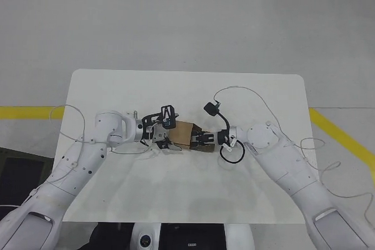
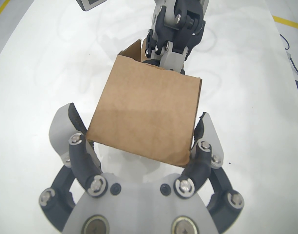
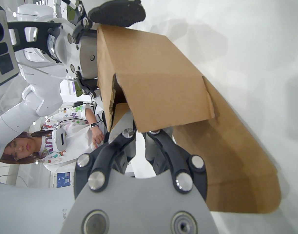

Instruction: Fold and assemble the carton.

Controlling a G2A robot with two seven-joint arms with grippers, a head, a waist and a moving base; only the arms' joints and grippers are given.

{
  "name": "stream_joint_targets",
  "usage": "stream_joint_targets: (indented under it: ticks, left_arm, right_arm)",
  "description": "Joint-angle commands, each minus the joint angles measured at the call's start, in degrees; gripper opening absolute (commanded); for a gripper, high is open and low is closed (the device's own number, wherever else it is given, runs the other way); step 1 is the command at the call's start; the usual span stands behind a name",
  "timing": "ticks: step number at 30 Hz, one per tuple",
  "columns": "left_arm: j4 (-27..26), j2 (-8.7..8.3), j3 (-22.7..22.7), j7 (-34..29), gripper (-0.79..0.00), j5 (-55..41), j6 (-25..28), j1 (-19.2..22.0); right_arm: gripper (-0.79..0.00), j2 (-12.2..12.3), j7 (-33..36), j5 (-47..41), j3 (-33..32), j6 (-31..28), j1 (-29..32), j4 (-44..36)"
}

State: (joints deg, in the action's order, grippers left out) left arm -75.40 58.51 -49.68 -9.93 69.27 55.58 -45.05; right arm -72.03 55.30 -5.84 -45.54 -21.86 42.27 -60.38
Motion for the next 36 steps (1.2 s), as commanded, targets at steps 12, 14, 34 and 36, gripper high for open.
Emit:
stream_joint_targets:
  ticks: [12, 14, 34, 36]
  left_arm:
    - [-0.47, 0.01, -0.83, -0.72, 0.0, -0.4, 0.54, -0.31]
    - [-0.55, 0.01, -1.0, -0.76, 0.0, -0.48, 0.56, -0.29]
    - [-1.11, 0.13, -1.79, -1.58, 0.0, -0.99, 0.85, -0.6]
    - [-1.31, 0.1, -1.87, -1.37, 0.0, -0.4, 0.81, -0.74]
  right_arm:
    - [-0.785, 1.83, -0.96, -0.56, -5.44, -3.07, 4.24, -1.44]
    - [-0.785, 2.78, -0.99, 0.37, -7.63, -2.3, 5.93, -3.76]
    - [-0.785, 3.71, -1.71, 6.24, -9.47, 3.81, 4.56, -5.3]
    - [-0.785, 3.31, -1.44, 6.24, -8.45, 3.44, 3.56, -4.18]
